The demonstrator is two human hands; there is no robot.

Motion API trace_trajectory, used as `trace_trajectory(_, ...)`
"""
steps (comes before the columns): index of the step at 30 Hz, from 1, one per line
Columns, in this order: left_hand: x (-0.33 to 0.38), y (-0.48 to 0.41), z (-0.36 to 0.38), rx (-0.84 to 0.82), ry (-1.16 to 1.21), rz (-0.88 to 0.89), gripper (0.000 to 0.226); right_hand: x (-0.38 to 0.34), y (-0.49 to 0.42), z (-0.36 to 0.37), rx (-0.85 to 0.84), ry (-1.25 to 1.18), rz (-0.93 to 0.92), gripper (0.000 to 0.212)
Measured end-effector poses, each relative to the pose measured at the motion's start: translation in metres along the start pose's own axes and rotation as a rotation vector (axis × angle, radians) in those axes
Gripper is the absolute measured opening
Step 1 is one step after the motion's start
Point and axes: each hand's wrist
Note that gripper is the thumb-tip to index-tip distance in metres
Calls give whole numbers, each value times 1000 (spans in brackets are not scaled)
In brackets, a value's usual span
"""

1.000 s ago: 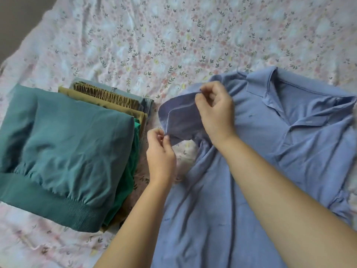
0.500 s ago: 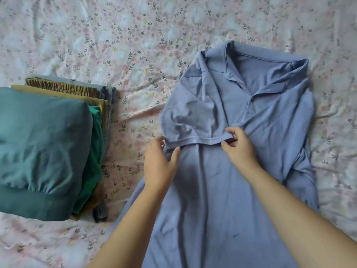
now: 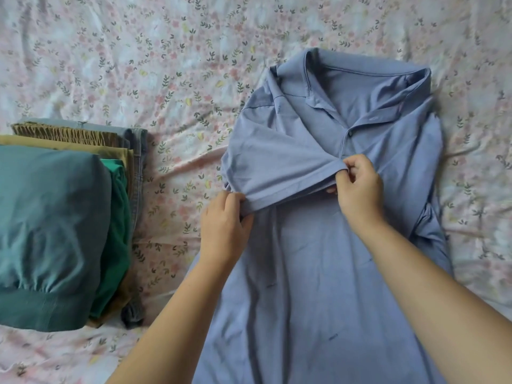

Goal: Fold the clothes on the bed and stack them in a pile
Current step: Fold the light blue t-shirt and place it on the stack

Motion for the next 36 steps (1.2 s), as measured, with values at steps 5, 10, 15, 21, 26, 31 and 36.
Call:
trace_trajectory(5, 15, -10, -6, 22, 172, -400, 15, -2, -13, -7, 10, 21, 57, 29)
trace_trajectory(10, 36, -10, -14, 251, 185, -81, 10, -12, -26, -31, 79, -63, -54, 51)
trace_trajectory(15, 39, 16, 10, -326, 353, -302, 40, 23, -19, -50, -40, 20, 233, 46)
trace_trajectory(21, 43, 2, 2, -140, 1047, -689, 28, 18, -20, -38, 82, -420, 461, 30)
trace_trajectory(26, 54, -32, 11, -165, 1234, -717, 54, 16, -18, -4, -39, -397, 442, 61)
trace_trajectory(31, 37, -42, 17, -43, 1275, -788, 50, 19, -25, -11, -74, -411, 346, 50)
trace_trajectory(36, 17, -33, 10, -89, 1205, -953, 50, 29, -23, -20, -47, -303, 364, 51)
Point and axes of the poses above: each hand's wrist, its own y-axis away from the middle knuckle, its own z-axis out of the palm, x = y × z, and after that the axes turned 12 degrees about -y, right-handed
